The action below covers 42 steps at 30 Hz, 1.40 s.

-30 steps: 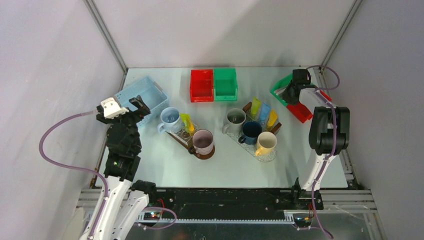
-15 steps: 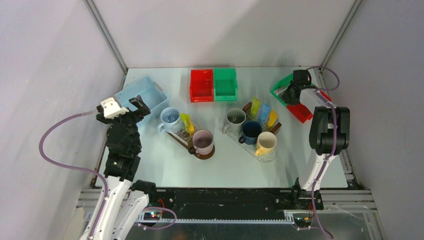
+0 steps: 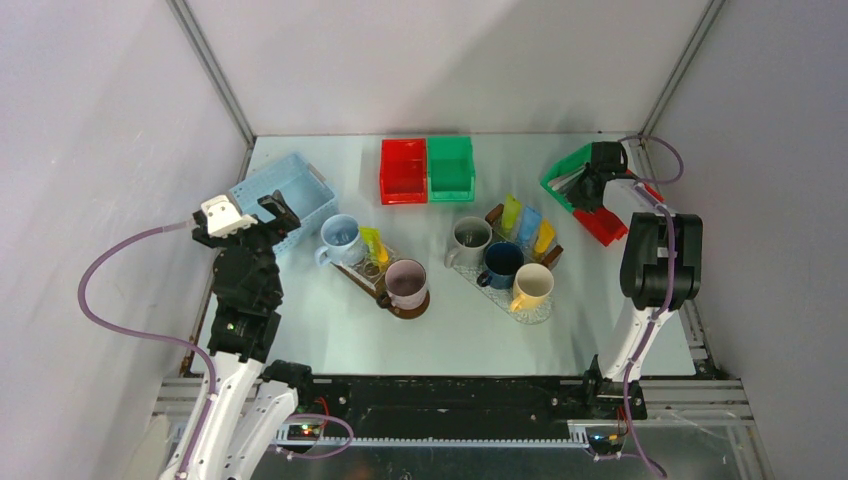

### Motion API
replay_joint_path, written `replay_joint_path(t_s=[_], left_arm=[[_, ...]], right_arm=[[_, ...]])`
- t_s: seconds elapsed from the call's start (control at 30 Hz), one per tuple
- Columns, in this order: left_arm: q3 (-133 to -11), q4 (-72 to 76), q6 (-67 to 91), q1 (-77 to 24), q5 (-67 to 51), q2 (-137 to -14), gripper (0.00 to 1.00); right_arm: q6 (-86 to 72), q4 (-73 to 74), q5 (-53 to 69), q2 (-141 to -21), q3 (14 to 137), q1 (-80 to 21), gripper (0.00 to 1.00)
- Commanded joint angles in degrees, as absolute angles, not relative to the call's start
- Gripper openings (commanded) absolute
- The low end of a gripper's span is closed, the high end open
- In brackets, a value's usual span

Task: Prepare toiletry sets of a toothbrush and toothpaste on the tray
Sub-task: Pick up the toothbrush from the storage box.

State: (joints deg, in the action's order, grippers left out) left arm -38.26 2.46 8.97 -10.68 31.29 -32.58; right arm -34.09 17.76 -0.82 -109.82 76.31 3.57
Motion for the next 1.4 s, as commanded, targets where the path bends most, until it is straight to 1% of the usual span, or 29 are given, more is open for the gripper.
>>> replay_joint_path(t_s=[0.0, 0.23, 0.37, 0.43, 0.47, 0.53, 0.83, 1.13, 1.37], left_arm=[[-38.14, 4.56, 9.15, -10.0, 30.96, -32.2, 1.0], [-38.08, 4.57, 9.19, -9.94, 30.86, -32.34, 1.0], [-38.02, 4.57, 9.21, -9.98, 30.76, -32.26, 1.0], [-38.03, 4.57, 9.23, -9.99, 30.76, -32.15, 1.0], [-38.04, 4.57, 9.23, -9.97, 30.76, -32.05, 0.99], [-38.05, 4.57, 9.29, -9.94, 30.7, -31.93, 0.99], [-37.88, 4.74, 9.56, -9.93, 30.42, -31.11, 0.98], [-37.68, 4.92, 9.74, -9.99, 30.37, -30.14, 0.98], [-37.74, 5.29, 10.29, -9.93, 28.54, -29.95, 0.98]], right_arm=[[-34.29, 15.06, -0.7, -111.01, 76.4, 4.11, 0.26], [-34.18, 14.11, 1.1, -111.51, 76.38, 4.53, 0.21], [-33.95, 14.41, 1.19, -111.39, 76.38, 4.74, 0.16], [-33.8, 14.86, 1.35, -110.94, 76.4, 4.82, 0.11], [-33.52, 15.23, 1.68, -110.49, 76.45, 4.83, 0.06], [-33.11, 15.69, 2.11, -109.39, 76.39, 4.83, 0.0], [-32.18, 16.3, 1.92, -100.14, 73.9, 4.75, 0.0], [-32.37, 17.01, 2.7, -95.28, 71.75, 4.92, 0.0], [-31.48, 12.94, 5.24, -88.16, 66.98, 4.79, 0.0]])
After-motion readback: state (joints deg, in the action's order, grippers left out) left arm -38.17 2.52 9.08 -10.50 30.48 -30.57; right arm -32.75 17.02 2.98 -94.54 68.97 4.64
